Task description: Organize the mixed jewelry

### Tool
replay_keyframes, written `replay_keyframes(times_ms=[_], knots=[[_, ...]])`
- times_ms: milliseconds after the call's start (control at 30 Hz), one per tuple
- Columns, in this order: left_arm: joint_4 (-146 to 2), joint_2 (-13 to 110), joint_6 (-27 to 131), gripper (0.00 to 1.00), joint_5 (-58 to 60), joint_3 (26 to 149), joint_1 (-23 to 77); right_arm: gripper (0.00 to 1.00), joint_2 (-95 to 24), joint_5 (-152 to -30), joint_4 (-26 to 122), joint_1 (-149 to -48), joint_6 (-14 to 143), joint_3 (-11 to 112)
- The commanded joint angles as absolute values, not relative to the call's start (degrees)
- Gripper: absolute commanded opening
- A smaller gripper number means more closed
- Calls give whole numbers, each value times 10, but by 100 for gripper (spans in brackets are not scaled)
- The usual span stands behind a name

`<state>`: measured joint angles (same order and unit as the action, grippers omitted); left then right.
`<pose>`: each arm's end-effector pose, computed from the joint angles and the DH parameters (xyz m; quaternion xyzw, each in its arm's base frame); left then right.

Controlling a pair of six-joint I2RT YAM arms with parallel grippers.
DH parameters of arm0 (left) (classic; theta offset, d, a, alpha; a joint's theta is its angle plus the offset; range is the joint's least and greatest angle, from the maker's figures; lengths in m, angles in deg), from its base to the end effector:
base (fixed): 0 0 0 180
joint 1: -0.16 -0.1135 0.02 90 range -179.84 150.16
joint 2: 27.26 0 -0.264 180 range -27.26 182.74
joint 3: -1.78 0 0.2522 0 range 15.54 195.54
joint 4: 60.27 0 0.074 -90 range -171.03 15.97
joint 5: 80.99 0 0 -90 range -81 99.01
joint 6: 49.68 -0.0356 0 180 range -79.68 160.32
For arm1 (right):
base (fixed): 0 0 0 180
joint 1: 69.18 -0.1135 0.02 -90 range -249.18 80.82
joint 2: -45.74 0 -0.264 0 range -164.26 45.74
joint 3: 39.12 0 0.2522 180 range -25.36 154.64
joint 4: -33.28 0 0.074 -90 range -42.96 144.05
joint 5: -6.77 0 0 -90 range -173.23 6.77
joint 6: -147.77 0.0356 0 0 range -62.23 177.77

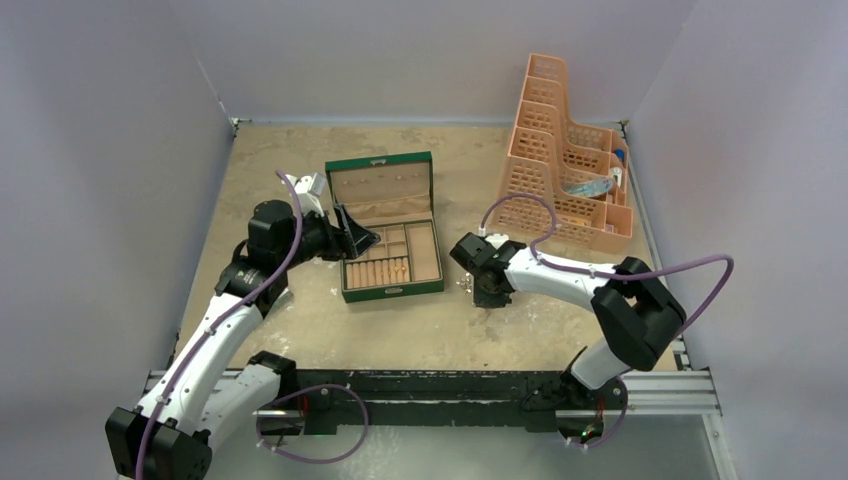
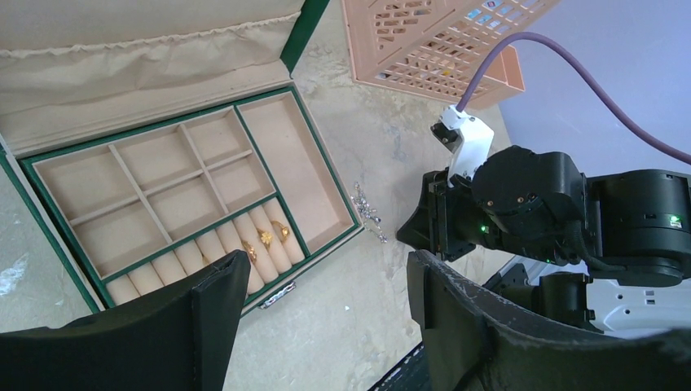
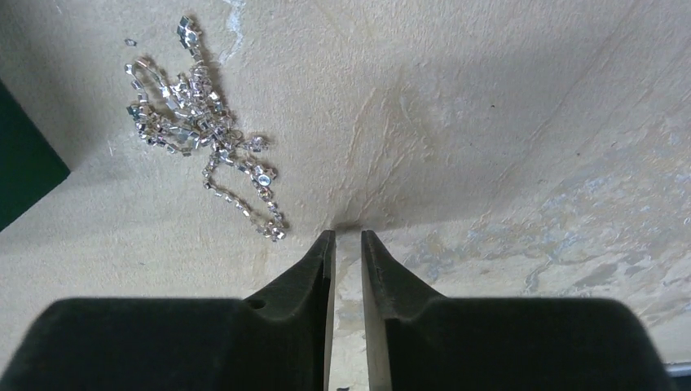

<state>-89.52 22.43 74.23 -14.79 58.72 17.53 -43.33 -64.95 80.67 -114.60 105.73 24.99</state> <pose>0.1849 -0.0729 0.3067 -0.0026 0.8194 -0.3909 0.4193 0.2024 0.1895 0.1683 0.0460 0.9748 0.0025 0.2181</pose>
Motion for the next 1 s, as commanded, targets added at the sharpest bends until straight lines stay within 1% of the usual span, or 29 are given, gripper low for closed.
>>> replay_keyframes(times_ms=[0,100,233,400,633,800,867,967], knots=[[-874,216,749,70,-147,583,175,19,-424,-642,824,-1148,1079,270],[-877,213,749,70,-143,583,176,22,-425,-641,804,-1148,1067,294],[-881,208,748,70,-137,583,175,30,-437,-646,783,-1148,1055,315],[-883,204,747,70,-134,583,176,31,-471,-647,766,-1148,1043,320],[-884,205,747,70,-133,584,176,23,-494,-646,760,-1148,1044,311],[-883,207,747,70,-134,583,176,20,-504,-648,756,-1148,1041,299],[-883,207,748,70,-134,583,176,15,-509,-649,750,-1148,1039,293],[-882,207,747,70,-135,583,175,2,-513,-644,746,-1148,1036,290]])
